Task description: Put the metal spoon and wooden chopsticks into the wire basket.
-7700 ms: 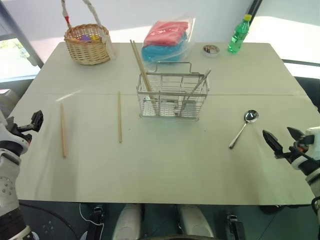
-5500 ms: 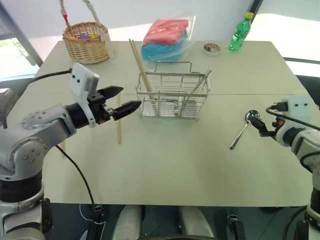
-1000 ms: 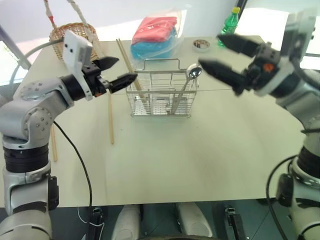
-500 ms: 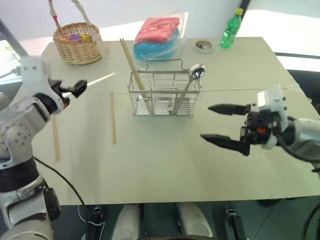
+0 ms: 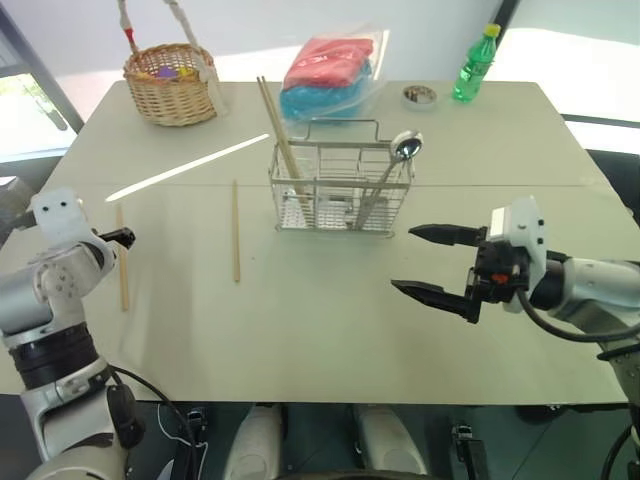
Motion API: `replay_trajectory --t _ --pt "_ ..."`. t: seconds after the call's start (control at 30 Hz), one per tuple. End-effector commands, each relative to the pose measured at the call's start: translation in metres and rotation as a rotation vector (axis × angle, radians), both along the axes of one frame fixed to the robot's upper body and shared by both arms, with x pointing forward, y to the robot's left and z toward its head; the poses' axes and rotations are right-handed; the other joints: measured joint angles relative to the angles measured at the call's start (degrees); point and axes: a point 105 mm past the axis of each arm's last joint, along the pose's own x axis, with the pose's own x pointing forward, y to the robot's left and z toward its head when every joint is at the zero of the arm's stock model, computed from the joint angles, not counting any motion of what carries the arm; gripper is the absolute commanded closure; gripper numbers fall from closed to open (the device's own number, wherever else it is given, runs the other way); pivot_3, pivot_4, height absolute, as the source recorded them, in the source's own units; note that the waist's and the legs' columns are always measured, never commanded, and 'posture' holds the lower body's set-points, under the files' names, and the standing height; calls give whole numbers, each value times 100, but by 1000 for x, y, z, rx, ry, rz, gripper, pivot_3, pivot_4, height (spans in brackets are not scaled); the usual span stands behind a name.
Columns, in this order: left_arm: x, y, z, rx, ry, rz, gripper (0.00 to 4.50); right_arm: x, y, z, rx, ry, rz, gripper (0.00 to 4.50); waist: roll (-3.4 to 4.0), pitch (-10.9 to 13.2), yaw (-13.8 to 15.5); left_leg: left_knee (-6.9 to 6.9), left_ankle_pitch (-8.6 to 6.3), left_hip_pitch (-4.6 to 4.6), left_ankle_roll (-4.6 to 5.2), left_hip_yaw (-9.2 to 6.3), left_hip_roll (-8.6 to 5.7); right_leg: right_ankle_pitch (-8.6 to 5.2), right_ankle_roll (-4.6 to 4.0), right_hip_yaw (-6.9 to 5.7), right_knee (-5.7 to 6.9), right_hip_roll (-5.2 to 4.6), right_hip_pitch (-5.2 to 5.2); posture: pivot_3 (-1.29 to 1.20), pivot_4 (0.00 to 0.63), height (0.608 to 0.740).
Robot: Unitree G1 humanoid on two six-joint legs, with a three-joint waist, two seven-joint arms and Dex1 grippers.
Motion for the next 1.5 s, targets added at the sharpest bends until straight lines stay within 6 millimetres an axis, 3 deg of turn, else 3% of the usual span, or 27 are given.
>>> replay_trajectory --t 0.03,0.17,0.37,0.93,1.03,1.27,1.3,1.5 --pt "12 5 4 -2 -30 -2 0 -5 5 9 20 -43 14 64 0 0 -1 -1 0 0 0 0 0 0 0 0 0 0 -1 0 150 740" --pt "28 -2 4 -25 -30 -52 0 -5 5 8 21 -41 3 64 -2 0 1 -1 0 -1 -1 -1 1 0 0 0 0 1 -1 0 150 740" --pt "38 -5 -2 -44 44 -75 0 0 0 11 31 -49 -40 64 -3 -1 -21 -2 1 -1 -1 -1 0 0 0 -1 0 0 -2 0 150 740" --pt "27 11 -3 -143 187 -9 0 7 -11 11 66 -47 -130 64 -3 -2 -82 -2 1 0 -1 -2 -1 1 1 -1 3 -1 -3 0 150 740" --pt "27 10 -3 -165 183 -7 807 9 -12 11 72 -46 -140 0 -3 -2 -79 -2 1 1 -1 -2 1 1 1 0 6 0 -4 0 150 740" --pt "29 3 -3 -200 181 -22 4286 11 -13 13 82 -47 -146 0 -4 -2 -54 6 1 1 -1 -4 -1 1 1 -1 10 -2 -1 0 150 740" --pt "30 3 -3 -204 181 -22 4449 11 -13 13 82 -46 -145 0 -4 -2 -51 7 1 1 -1 -4 -1 1 1 -1 10 -2 0 0 150 740" --pt "30 1 -3 -224 185 -22 4449 11 -12 12 82 -44 -145 0 -4 -2 -50 10 1 1 -1 -4 -2 1 3 -1 12 -2 1 0 150 740"
